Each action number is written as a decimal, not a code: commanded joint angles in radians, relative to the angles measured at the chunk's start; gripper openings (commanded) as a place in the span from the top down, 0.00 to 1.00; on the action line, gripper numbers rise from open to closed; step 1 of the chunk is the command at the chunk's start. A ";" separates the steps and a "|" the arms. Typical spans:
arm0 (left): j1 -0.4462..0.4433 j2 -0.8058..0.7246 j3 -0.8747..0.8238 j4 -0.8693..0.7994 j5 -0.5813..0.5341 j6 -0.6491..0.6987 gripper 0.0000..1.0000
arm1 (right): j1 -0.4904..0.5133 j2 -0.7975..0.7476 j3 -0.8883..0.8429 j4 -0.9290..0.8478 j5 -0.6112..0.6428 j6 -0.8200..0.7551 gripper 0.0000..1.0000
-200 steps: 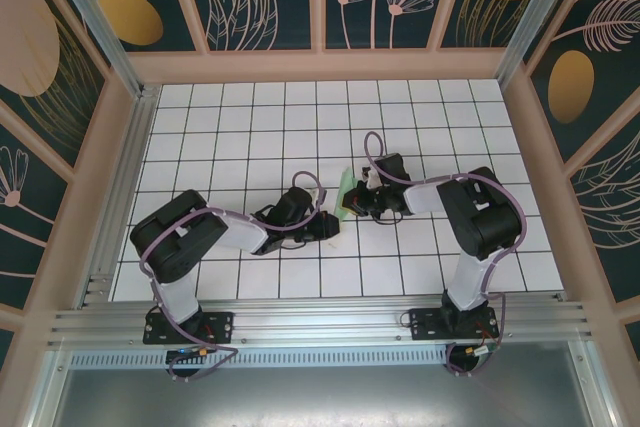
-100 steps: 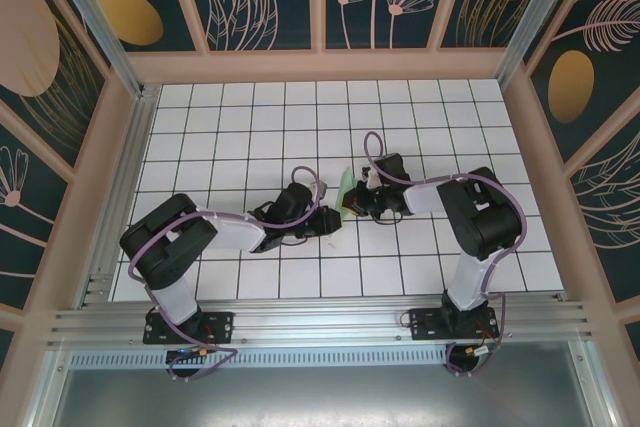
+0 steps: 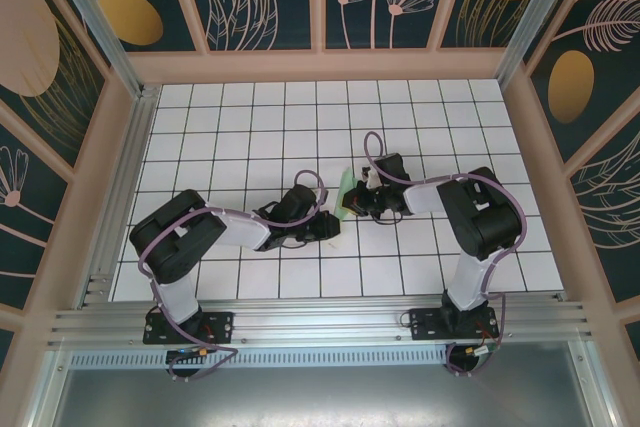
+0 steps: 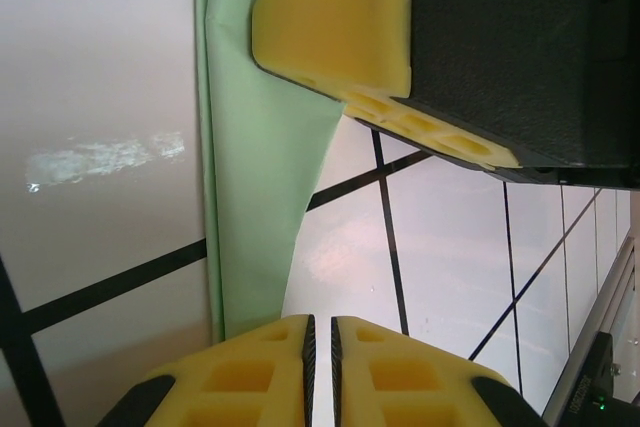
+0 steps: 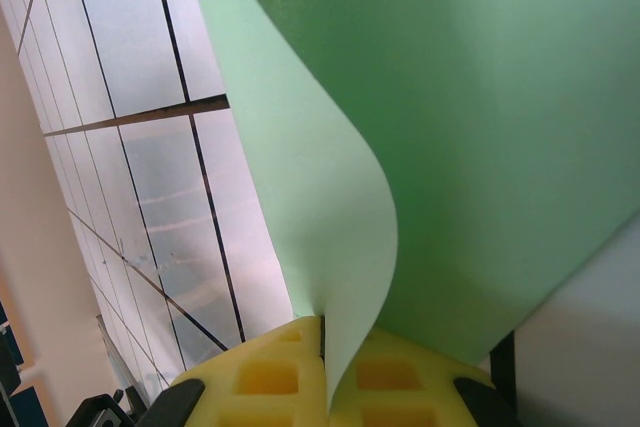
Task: Fold a paper plane with a square sheet of paper (pick it up from the middle)
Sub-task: Fold the wing for the fifth time at the center of the table.
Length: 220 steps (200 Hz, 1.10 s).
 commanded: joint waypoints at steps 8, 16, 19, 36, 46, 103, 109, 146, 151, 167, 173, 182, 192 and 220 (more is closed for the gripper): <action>-0.007 0.022 0.015 -0.084 0.008 0.041 0.84 | 0.006 0.110 -0.029 -0.134 0.221 -0.034 0.93; -0.006 0.021 0.014 -0.093 0.005 0.044 0.84 | 0.006 0.113 -0.026 -0.138 0.220 -0.034 0.93; -0.007 0.022 0.014 -0.097 0.005 0.045 0.84 | 0.006 0.114 -0.025 -0.139 0.220 -0.033 0.93; -0.007 0.024 0.009 -0.112 -0.004 0.048 0.84 | 0.006 0.114 -0.024 -0.140 0.221 -0.034 0.93; -0.007 0.025 0.004 -0.108 0.002 0.049 0.84 | 0.008 0.116 -0.023 -0.141 0.220 -0.033 0.93; -0.017 0.037 0.014 -0.151 0.012 0.070 0.84 | 0.008 0.123 -0.019 -0.148 0.226 -0.032 0.93; -0.019 0.037 0.013 -0.164 0.009 0.075 0.84 | 0.008 0.123 -0.018 -0.148 0.226 -0.031 0.93; -0.022 0.026 0.002 -0.232 -0.006 0.100 0.84 | 0.008 0.128 -0.018 -0.148 0.226 -0.031 0.94; -0.023 0.026 0.002 -0.238 -0.005 0.102 0.84 | 0.007 0.128 -0.018 -0.149 0.226 -0.029 0.94; -0.026 0.023 -0.002 -0.256 0.002 0.108 0.84 | 0.008 0.130 -0.017 -0.149 0.226 -0.029 0.94; -0.028 0.021 -0.008 -0.257 0.010 0.109 0.84 | 0.007 0.129 -0.017 -0.149 0.226 -0.029 0.94; -0.031 0.020 -0.018 -0.259 0.018 0.108 0.85 | 0.008 0.130 -0.018 -0.149 0.226 -0.029 0.94; -0.035 0.012 -0.035 -0.255 0.031 0.099 0.85 | 0.009 0.131 -0.018 -0.151 0.225 -0.029 0.94; -0.042 -0.047 -0.111 -0.236 0.035 0.067 0.85 | 0.010 0.131 -0.020 -0.153 0.226 -0.030 0.94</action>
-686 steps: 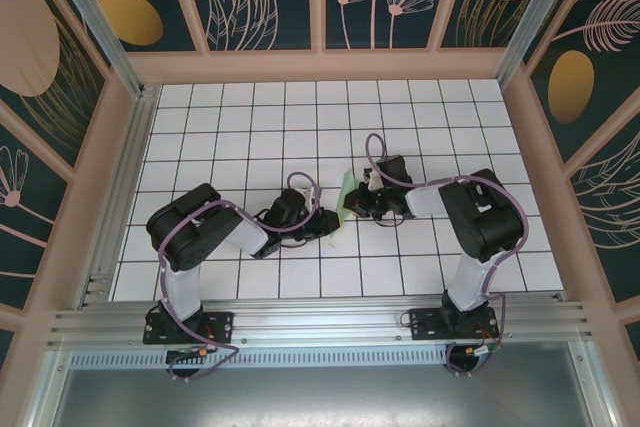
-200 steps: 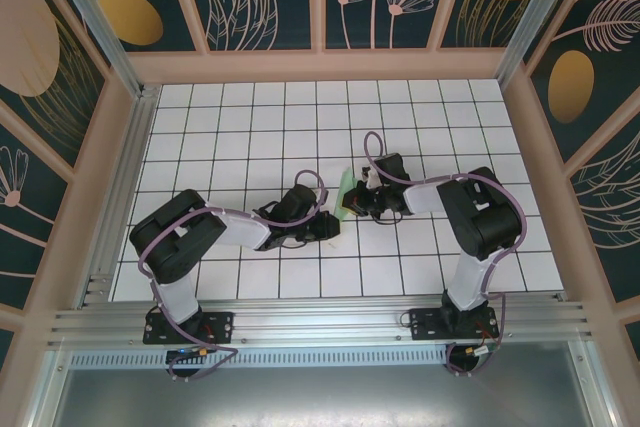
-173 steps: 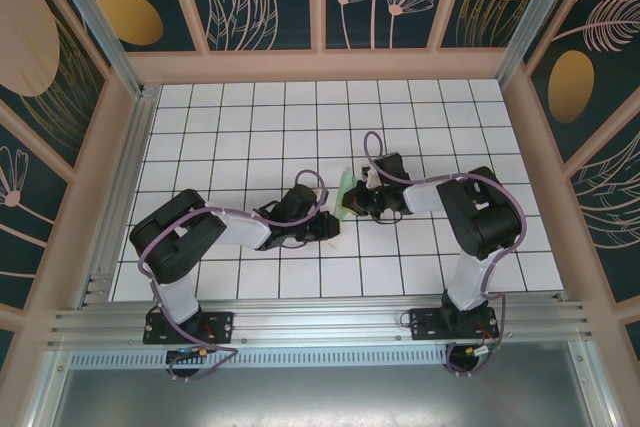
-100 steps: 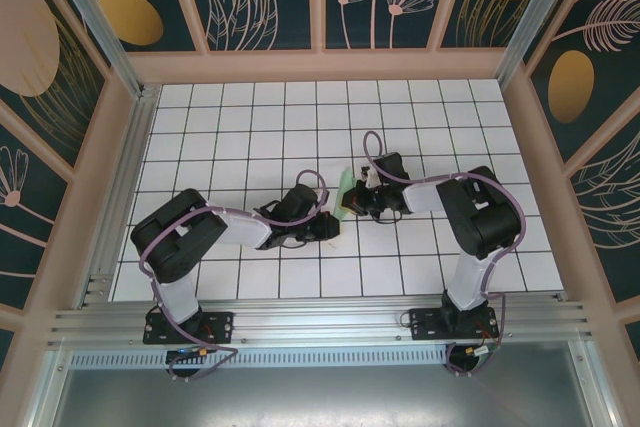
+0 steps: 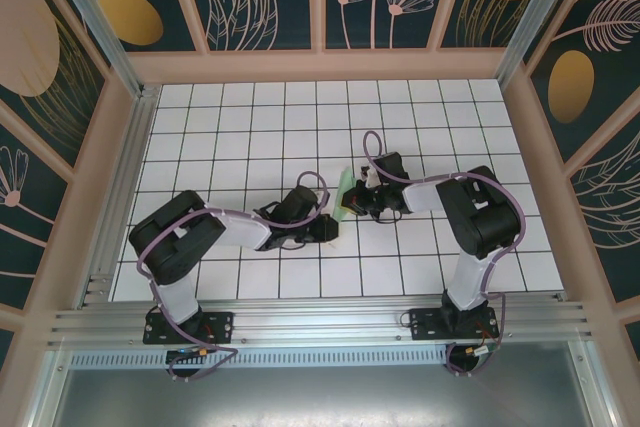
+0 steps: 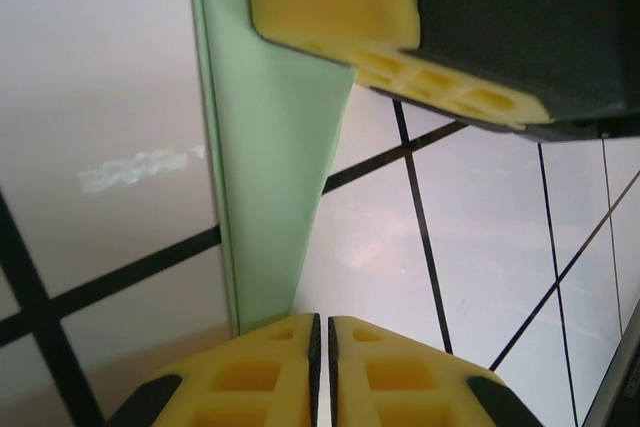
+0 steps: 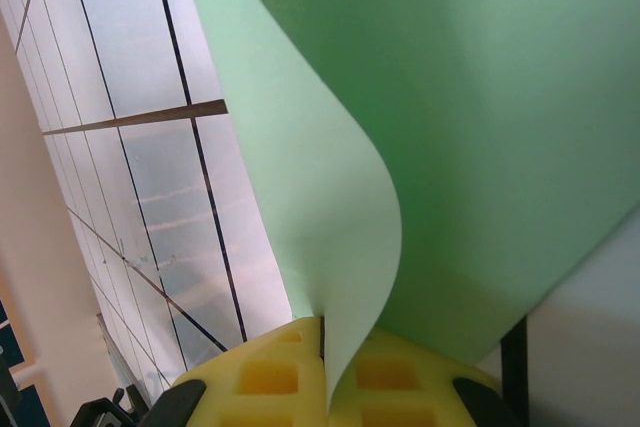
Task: Fold a paper plane with a square sheet of paper (pick it up from the middle)
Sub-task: Fold the wing for the fifth time at the center of the table.
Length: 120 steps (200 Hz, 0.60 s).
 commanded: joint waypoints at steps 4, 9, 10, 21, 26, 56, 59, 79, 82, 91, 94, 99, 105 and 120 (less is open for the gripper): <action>-0.029 -0.040 -0.107 -0.172 0.050 -0.023 0.85 | 0.010 0.115 -0.037 -0.136 0.230 -0.026 0.94; -0.030 -0.057 -0.117 -0.174 0.046 -0.027 0.85 | 0.009 0.116 -0.037 -0.135 0.231 -0.027 0.94; -0.030 -0.059 -0.118 -0.174 0.045 -0.028 0.85 | 0.009 0.117 -0.037 -0.134 0.231 -0.026 0.94; -0.028 -0.106 -0.125 -0.171 0.030 -0.039 0.85 | 0.012 0.119 -0.038 -0.133 0.229 -0.026 0.94; -0.027 -0.120 -0.122 -0.166 0.025 -0.042 0.85 | 0.011 0.118 -0.039 -0.134 0.230 -0.026 0.94; -0.018 -0.176 -0.089 -0.082 0.003 -0.089 0.85 | 0.013 0.119 -0.039 -0.137 0.231 -0.028 0.94; -0.015 -0.181 -0.082 -0.078 -0.004 -0.092 0.85 | 0.013 0.120 -0.039 -0.135 0.232 -0.029 0.94; 0.008 -0.200 -0.044 -0.056 -0.066 -0.100 0.84 | 0.012 0.119 -0.038 -0.137 0.230 -0.032 0.94; 0.012 -0.201 -0.038 -0.054 -0.075 -0.101 0.84 | 0.012 0.119 -0.037 -0.138 0.230 -0.032 0.94; 0.022 -0.195 -0.023 -0.039 -0.092 -0.099 0.84 | 0.013 0.120 -0.035 -0.138 0.228 -0.033 0.94; 0.025 -0.191 -0.017 -0.035 -0.094 -0.098 0.84 | 0.013 0.120 -0.035 -0.139 0.227 -0.034 0.94; 0.029 -0.182 -0.005 -0.034 -0.101 -0.096 0.84 | 0.013 0.121 -0.034 -0.139 0.226 -0.035 0.94; 0.031 -0.167 0.010 -0.032 -0.101 -0.088 0.84 | 0.014 0.120 -0.035 -0.139 0.227 -0.034 0.94; 0.032 -0.109 0.060 -0.035 -0.080 -0.072 0.84 | 0.013 0.120 -0.033 -0.138 0.227 -0.035 0.94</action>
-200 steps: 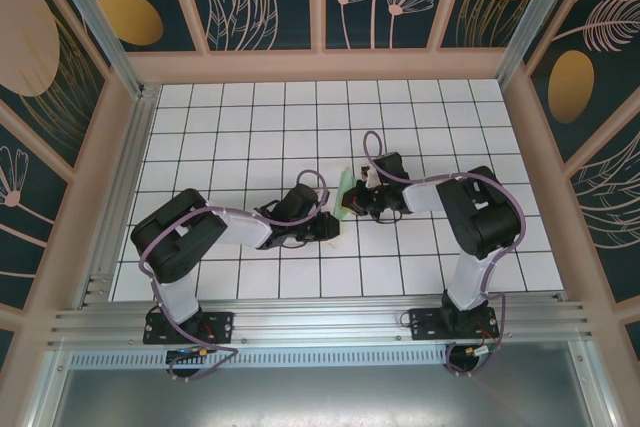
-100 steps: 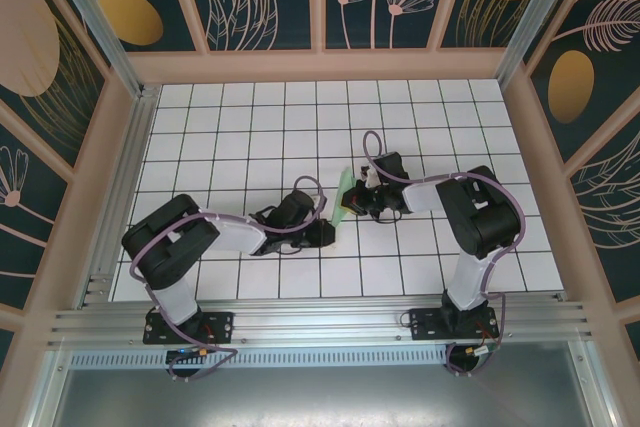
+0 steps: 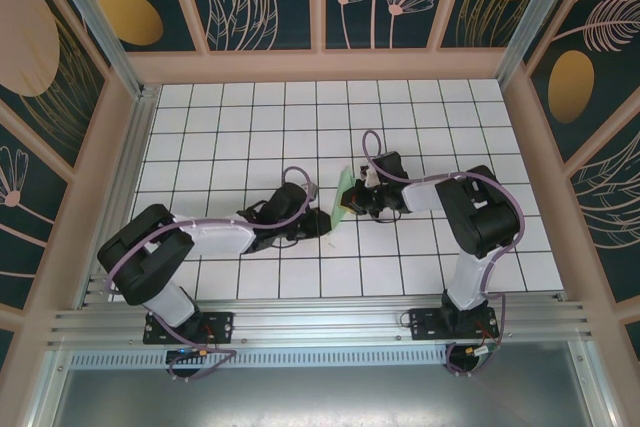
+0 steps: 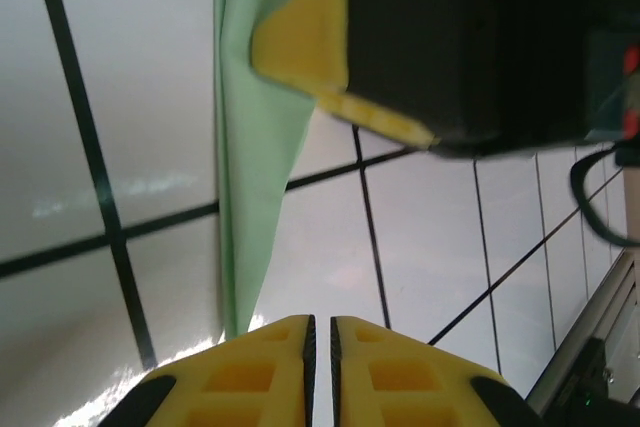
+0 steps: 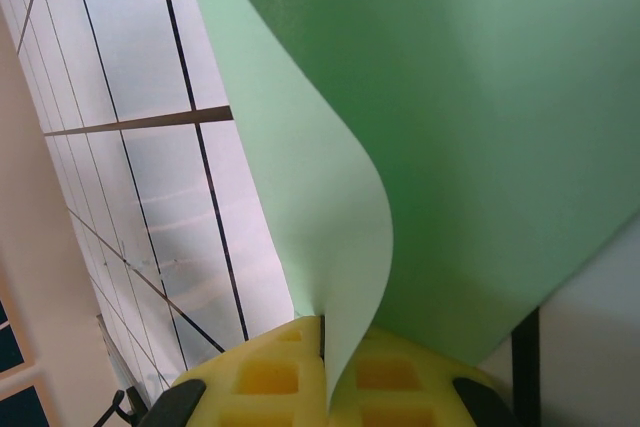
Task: Fold a paper plane with a square sheet of paper (pick it up from the middle)
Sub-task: Fold the wing for the fifth time at the center of the table.
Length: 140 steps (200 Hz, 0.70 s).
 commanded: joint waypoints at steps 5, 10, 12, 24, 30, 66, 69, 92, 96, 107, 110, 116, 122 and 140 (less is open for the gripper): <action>0.008 0.078 0.087 0.036 -0.010 0.010 0.85 | 0.009 0.115 -0.039 -0.140 0.224 -0.035 0.94; 0.007 0.090 0.098 0.041 0.000 0.010 0.85 | 0.009 0.114 -0.038 -0.141 0.224 -0.035 0.94; 0.007 0.090 0.100 0.043 0.003 0.012 0.85 | 0.010 0.115 -0.038 -0.142 0.224 -0.035 0.94; 0.007 0.151 0.118 0.048 0.015 0.008 0.87 | 0.010 0.113 -0.037 -0.142 0.224 -0.035 0.94; 0.007 0.164 0.121 0.049 0.021 0.010 0.87 | 0.010 0.113 -0.036 -0.143 0.224 -0.036 0.94; 0.007 0.197 0.115 0.032 0.009 0.017 0.89 | 0.009 0.111 -0.035 -0.143 0.221 -0.039 0.94; 0.007 0.197 0.112 0.033 0.009 0.017 0.89 | 0.009 0.112 -0.036 -0.145 0.221 -0.039 0.94; 0.008 0.209 0.096 0.035 0.011 0.017 0.90 | 0.009 0.112 -0.036 -0.144 0.221 -0.037 0.94; 0.007 0.211 0.095 0.036 0.013 0.017 0.90 | 0.009 0.112 -0.035 -0.144 0.221 -0.038 0.94; 0.007 0.219 0.090 0.042 0.019 0.015 0.89 | 0.009 0.113 -0.034 -0.145 0.219 -0.037 0.94; 0.007 0.221 0.089 0.043 0.021 0.016 0.89 | 0.009 0.113 -0.034 -0.145 0.221 -0.037 0.94; 0.007 0.226 0.088 0.045 0.025 0.014 0.89 | 0.009 0.114 -0.034 -0.146 0.221 -0.038 0.94; 0.008 0.228 0.088 0.049 0.032 0.013 0.89 | 0.010 0.113 -0.033 -0.145 0.221 -0.038 0.94; 0.007 0.240 0.080 0.058 0.044 0.009 0.89 | 0.009 0.113 -0.031 -0.146 0.219 -0.038 0.94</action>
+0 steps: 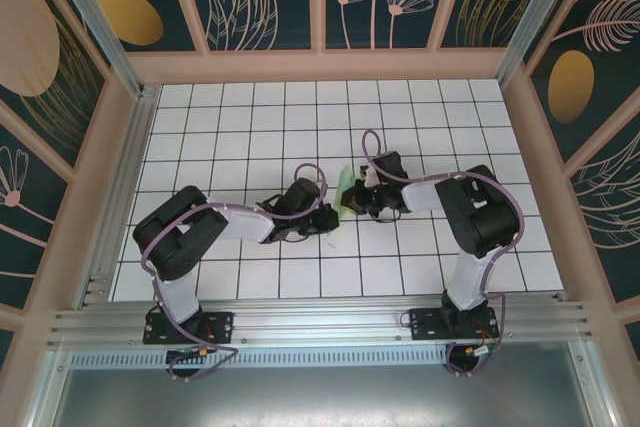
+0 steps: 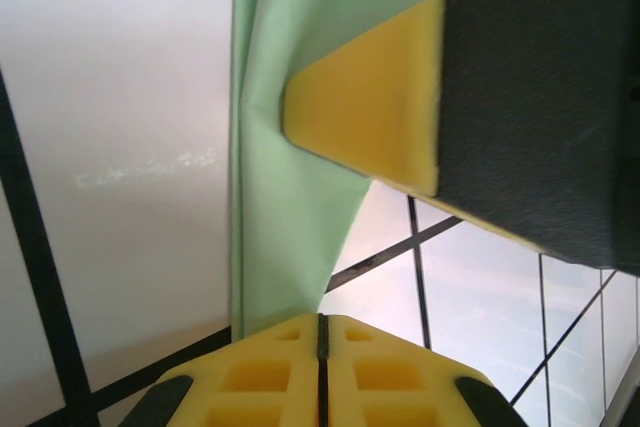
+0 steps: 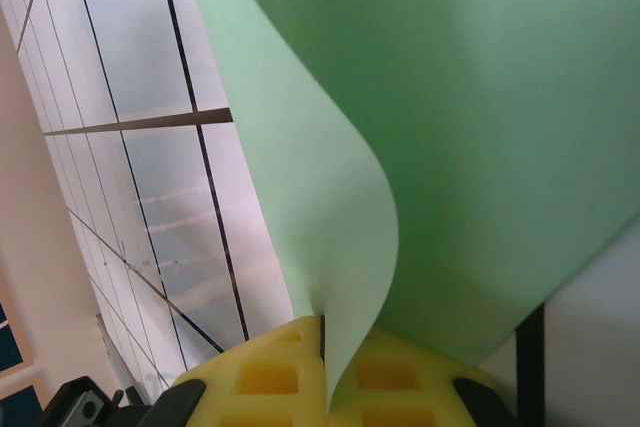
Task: Fold a paper plane with a square sheet of paper (pick it up from the middle)
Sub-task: Fold the wing for the fifth time at the center of the table.
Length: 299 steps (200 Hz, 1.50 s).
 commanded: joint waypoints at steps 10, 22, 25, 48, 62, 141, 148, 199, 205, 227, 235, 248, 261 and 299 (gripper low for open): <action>0.000 0.031 -0.023 0.026 0.038 0.006 0.89 | 0.008 0.111 -0.037 -0.146 0.220 -0.036 0.94; 0.000 0.034 -0.024 0.031 0.042 0.005 0.89 | 0.008 0.110 -0.036 -0.145 0.221 -0.036 0.94; 0.001 0.035 -0.024 0.033 0.043 0.005 0.89 | 0.008 0.110 -0.037 -0.145 0.220 -0.035 0.94; 0.001 0.042 -0.027 0.036 0.054 0.005 0.89 | 0.008 0.112 -0.039 -0.144 0.219 -0.036 0.93; 0.001 0.045 -0.032 0.029 0.057 0.010 0.89 | 0.008 0.105 -0.040 -0.143 0.218 -0.035 0.92; 0.001 0.037 -0.035 -0.126 0.014 0.118 0.93 | 0.000 -0.054 0.026 -0.261 0.260 -0.080 0.81; 0.002 0.037 -0.035 -0.127 0.012 0.122 0.93 | 0.001 -0.066 0.028 -0.272 0.270 -0.080 0.83; 0.001 0.046 -0.027 -0.123 0.021 0.129 0.94 | 0.001 -0.120 0.022 -0.303 0.299 -0.090 0.86; 0.000 0.045 -0.027 -0.123 0.022 0.130 0.94 | 0.000 -0.117 0.024 -0.302 0.294 -0.093 0.86; 0.000 0.045 -0.025 -0.127 0.023 0.132 0.94 | 0.001 -0.114 0.021 -0.287 0.270 -0.104 0.82; 0.000 0.046 -0.026 -0.127 0.024 0.133 0.95 | 0.002 -0.118 0.018 -0.279 0.264 -0.107 0.80; 0.000 0.049 -0.024 -0.126 0.028 0.134 0.95 | -0.001 -0.128 0.017 -0.275 0.261 -0.110 0.78; 0.000 0.051 -0.023 -0.127 0.032 0.133 0.95 | -0.004 -0.142 0.014 -0.265 0.260 -0.110 0.77; -0.001 0.052 -0.021 -0.131 0.031 0.136 0.95 | -0.017 -0.171 0.015 -0.262 0.266 -0.122 0.76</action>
